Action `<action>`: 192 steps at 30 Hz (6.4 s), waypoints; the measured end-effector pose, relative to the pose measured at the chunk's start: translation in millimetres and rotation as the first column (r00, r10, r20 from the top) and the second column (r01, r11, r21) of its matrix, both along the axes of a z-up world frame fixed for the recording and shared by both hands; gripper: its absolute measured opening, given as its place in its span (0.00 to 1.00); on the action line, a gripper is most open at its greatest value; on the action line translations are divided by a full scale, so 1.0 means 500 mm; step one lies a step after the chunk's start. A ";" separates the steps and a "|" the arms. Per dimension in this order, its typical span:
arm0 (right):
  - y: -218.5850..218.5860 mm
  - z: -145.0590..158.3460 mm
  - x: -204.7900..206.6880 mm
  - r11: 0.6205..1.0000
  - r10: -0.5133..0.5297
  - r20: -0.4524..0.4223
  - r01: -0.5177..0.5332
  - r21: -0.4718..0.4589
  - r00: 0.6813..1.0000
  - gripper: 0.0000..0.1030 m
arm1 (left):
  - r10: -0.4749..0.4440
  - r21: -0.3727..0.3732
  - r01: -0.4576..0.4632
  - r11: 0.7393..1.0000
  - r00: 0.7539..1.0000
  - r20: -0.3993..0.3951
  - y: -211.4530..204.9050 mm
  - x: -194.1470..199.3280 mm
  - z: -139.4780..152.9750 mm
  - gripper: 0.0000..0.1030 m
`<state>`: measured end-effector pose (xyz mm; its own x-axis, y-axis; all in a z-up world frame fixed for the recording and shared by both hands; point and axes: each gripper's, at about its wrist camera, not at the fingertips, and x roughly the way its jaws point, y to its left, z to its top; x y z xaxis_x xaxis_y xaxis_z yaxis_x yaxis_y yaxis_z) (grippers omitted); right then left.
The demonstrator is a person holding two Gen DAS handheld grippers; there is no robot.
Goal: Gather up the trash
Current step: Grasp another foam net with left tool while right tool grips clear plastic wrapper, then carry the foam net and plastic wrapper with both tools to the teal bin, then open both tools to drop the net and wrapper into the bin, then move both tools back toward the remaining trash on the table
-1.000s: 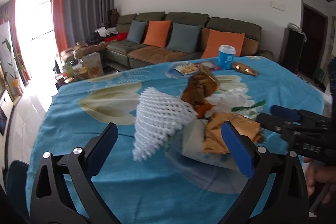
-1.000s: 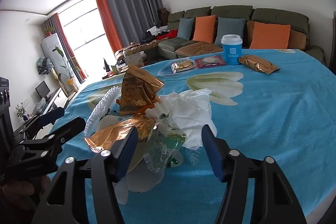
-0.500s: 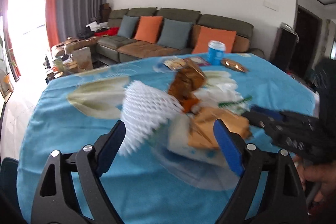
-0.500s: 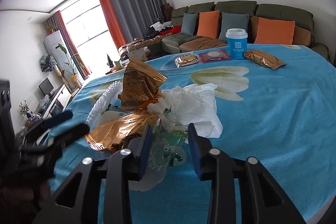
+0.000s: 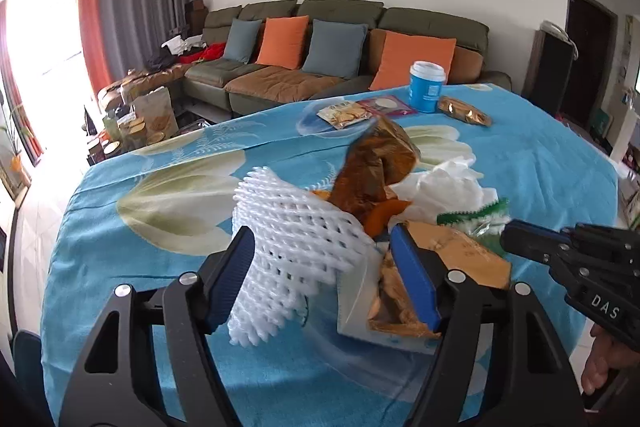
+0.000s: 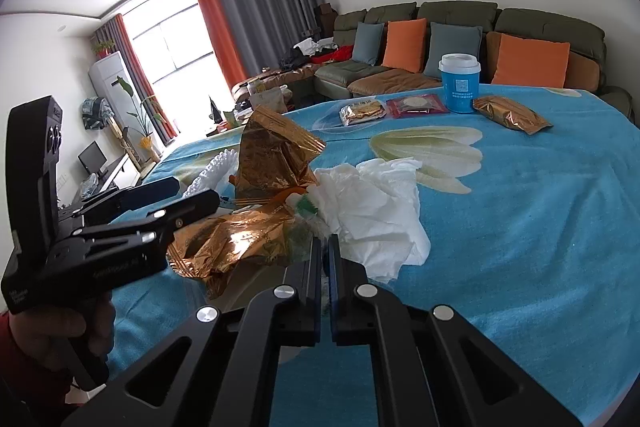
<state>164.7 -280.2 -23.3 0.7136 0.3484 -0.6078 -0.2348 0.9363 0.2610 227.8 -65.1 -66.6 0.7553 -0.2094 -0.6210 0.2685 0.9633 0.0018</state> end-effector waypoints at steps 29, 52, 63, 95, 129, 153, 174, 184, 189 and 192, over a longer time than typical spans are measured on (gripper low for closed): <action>0.005 0.035 -0.020 1.000 0.021 0.066 -0.021 0.006 0.998 0.00 | 0.098 -0.160 -0.089 0.983 0.994 0.053 0.113 -0.060 0.053 0.16; 0.158 0.162 -0.073 0.971 0.238 0.250 -0.238 -0.029 0.938 0.00 | 0.275 -0.233 -0.235 0.944 0.948 0.158 0.268 -0.276 0.121 0.16; 0.340 0.177 -0.083 0.881 0.466 0.265 -0.471 -0.051 0.844 0.00 | 0.434 -0.249 -0.388 0.887 0.886 0.164 0.376 -0.392 0.126 0.16; 0.823 0.085 -0.027 0.583 0.811 -0.035 -0.812 -0.034 0.584 0.01 | 0.730 -0.283 -0.699 0.657 0.684 0.006 0.706 -0.515 0.030 0.17; 0.900 0.022 0.024 0.584 0.795 -0.200 -0.812 -0.005 0.573 0.42 | 0.783 -0.254 -0.780 0.572 0.611 -0.116 0.772 -0.466 -0.089 0.72; 0.588 0.108 -0.026 0.734 0.679 0.042 -0.677 -0.049 0.733 0.93 | 0.769 -0.287 -0.724 0.628 0.635 0.079 0.611 -0.520 0.096 0.94; 0.187 0.114 -0.142 0.945 0.321 0.242 -0.326 -0.024 0.915 0.93 | 0.454 -0.284 -0.389 0.876 0.865 0.214 0.309 -0.409 0.161 0.94; 0.076 0.085 -0.122 0.991 0.124 0.215 -0.130 0.011 0.969 0.93 | 0.261 -0.219 -0.219 0.951 0.947 0.186 0.177 -0.356 0.117 0.94; 0.059 0.065 -0.109 0.994 0.104 0.180 -0.108 0.013 0.978 0.93 | 0.199 -0.197 -0.167 0.966 0.967 0.162 0.142 -0.335 0.095 0.94; 0.066 0.054 -0.097 0.995 0.103 0.157 -0.105 0.003 0.982 0.93 | 0.188 -0.198 -0.158 0.967 0.972 0.143 0.139 -0.320 0.082 0.94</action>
